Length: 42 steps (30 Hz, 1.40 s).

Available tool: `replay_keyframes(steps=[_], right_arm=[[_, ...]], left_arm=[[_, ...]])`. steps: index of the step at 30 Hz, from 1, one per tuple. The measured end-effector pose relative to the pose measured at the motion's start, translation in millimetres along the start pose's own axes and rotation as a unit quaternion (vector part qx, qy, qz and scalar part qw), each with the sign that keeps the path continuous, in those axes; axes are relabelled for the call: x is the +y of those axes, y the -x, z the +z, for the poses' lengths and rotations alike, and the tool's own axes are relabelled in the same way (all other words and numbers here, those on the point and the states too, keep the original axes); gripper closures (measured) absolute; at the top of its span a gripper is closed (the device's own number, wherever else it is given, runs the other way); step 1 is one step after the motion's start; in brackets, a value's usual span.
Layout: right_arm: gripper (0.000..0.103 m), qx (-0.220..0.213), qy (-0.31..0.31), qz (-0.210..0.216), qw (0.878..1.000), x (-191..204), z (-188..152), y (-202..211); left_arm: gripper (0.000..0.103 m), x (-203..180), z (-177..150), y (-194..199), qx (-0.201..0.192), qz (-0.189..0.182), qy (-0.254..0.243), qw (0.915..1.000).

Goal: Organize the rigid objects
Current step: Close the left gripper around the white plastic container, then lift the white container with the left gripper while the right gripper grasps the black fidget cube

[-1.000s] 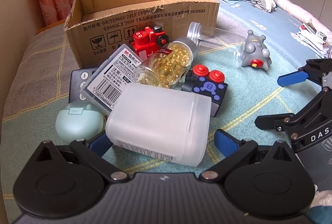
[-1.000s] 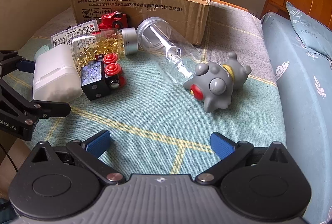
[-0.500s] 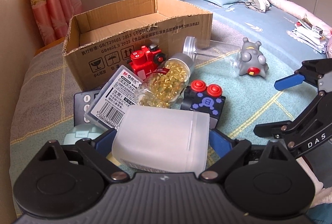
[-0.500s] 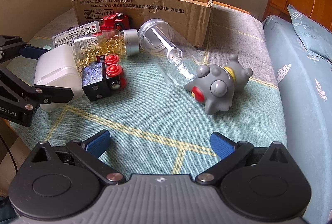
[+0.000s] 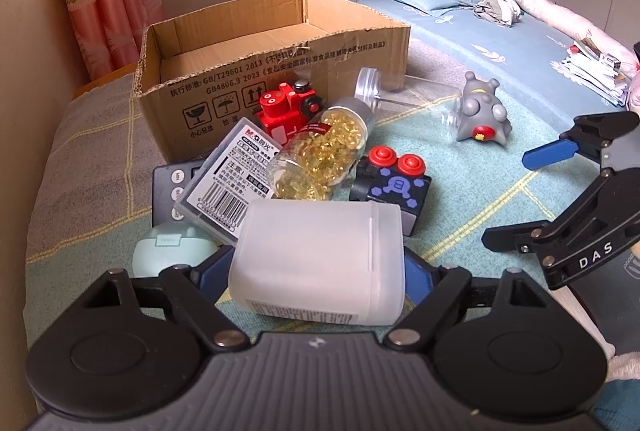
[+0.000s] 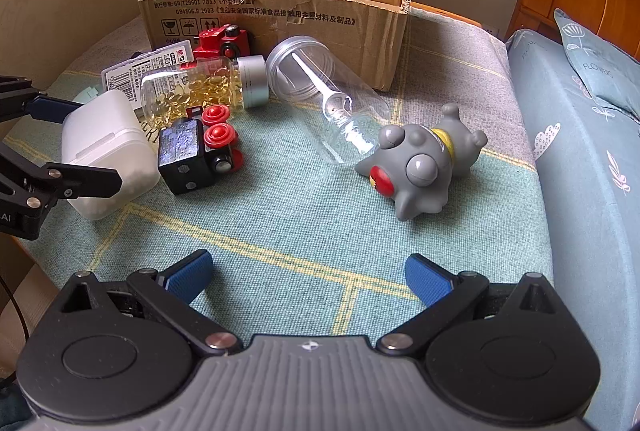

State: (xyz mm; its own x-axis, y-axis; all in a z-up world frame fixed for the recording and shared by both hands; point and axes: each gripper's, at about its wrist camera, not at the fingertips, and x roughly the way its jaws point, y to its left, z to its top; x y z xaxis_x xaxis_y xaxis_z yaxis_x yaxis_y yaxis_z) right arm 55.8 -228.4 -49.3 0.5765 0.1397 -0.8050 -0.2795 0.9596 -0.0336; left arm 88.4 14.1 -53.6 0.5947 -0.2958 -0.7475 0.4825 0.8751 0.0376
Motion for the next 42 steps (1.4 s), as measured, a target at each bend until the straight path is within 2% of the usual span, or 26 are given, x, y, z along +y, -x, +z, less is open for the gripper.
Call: replay_keyframes(steps=[8,15,28,36,42], right_arm=[[0.0,0.0,0.001,0.0,1.0,0.3,-0.1,0.1],[0.0,-0.001,0.007,0.005,1.0,2.3,-0.2,0.3],[0.0,-0.014,0.096,0.074,0.993,45.1,15.5,-13.1],[0.007,-0.02,0.114,0.087,0.989,41.1,37.0,-33.1],[0.021,-0.025,0.12,0.092,0.988,38.6,50.8,-40.4]], left_arm=[[0.019,-5.5,6.6,-11.0,0.001,0.007,-0.011,0.9999],[0.019,-1.0,2.3,-2.7,-0.002,0.007,0.001,1.0],[0.02,23.0,-1.3,40.3,-0.036,0.035,0.053,0.9973],[0.02,33.9,2.6,41.5,-0.038,0.043,0.066,0.9961],[0.02,41.2,6.3,40.4,-0.037,0.048,0.074,0.9955]])
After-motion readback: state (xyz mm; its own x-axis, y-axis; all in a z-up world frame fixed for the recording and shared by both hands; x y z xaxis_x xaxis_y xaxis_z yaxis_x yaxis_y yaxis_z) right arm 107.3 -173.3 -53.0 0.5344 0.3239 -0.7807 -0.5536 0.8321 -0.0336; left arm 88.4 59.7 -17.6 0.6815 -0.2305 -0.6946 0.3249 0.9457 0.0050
